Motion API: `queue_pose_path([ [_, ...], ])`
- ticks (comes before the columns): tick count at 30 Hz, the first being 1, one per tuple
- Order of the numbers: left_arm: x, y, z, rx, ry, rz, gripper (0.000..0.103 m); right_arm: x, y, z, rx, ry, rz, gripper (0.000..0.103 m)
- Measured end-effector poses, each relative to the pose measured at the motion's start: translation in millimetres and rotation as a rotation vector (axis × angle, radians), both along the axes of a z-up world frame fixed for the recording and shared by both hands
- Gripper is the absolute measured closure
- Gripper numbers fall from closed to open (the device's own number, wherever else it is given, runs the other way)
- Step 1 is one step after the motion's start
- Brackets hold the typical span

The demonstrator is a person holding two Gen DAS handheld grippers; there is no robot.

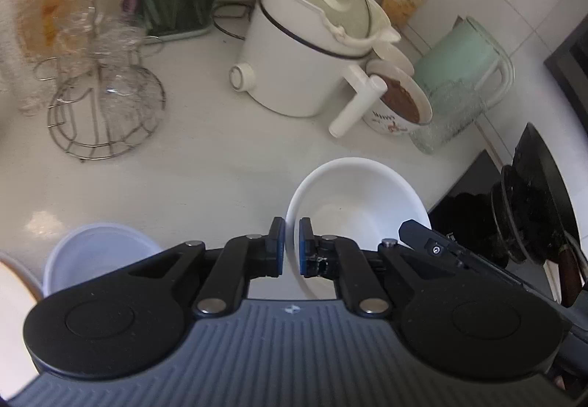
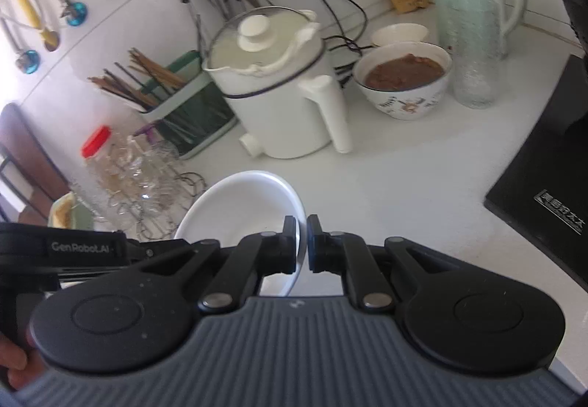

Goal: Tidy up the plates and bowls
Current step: 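Lift the white ceramic bowl with both grippers and carry it toward the plate stack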

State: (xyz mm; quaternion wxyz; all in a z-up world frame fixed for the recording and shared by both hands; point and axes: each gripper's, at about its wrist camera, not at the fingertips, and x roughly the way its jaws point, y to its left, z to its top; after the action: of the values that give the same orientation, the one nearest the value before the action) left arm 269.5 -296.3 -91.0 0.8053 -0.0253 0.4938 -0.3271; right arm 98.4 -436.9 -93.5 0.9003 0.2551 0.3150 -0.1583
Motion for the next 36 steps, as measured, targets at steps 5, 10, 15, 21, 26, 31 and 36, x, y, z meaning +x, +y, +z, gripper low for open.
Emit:
queue_pose_path([
  [5, -4.8, 25.7, 9.9, 0.003, -0.014, 0.040, 0.096, 4.6, 16.5, 6.4, 0.012, -0.024, 0.039, 0.095],
  [10, -4.8, 53.0, 17.0, -0.026, 0.000, 0.097, 0.096, 11.1, 26.4, 12.2, 0.049, -0.050, 0.085, 0.095],
  [15, -3.9, 74.7, 20.9, -0.039, -0.006, 0.153, 0.096, 21.5, 36.8, 16.3, 0.065, -0.066, 0.140, 0.094],
  [21, -1.5, 100.0, 24.0, -0.058, -0.015, 0.241, 0.096, 42.1, 45.2, 13.3, 0.112, -0.061, 0.225, 0.094],
  [26, -1.8, 120.7, 20.8, -0.056, -0.011, 0.326, 0.096, 59.0, 58.4, 10.8, 0.128, -0.053, 0.307, 0.094],
  [31, -2.6, 140.1, 10.4, -0.036, 0.012, 0.387, 0.096, 74.2, 71.7, -0.3, 0.151, -0.013, 0.374, 0.094],
  [36, -1.6, 151.0, -2.6, 0.006, 0.033, 0.403, 0.096, 83.2, 85.9, -14.8, 0.155, 0.042, 0.415, 0.094],
])
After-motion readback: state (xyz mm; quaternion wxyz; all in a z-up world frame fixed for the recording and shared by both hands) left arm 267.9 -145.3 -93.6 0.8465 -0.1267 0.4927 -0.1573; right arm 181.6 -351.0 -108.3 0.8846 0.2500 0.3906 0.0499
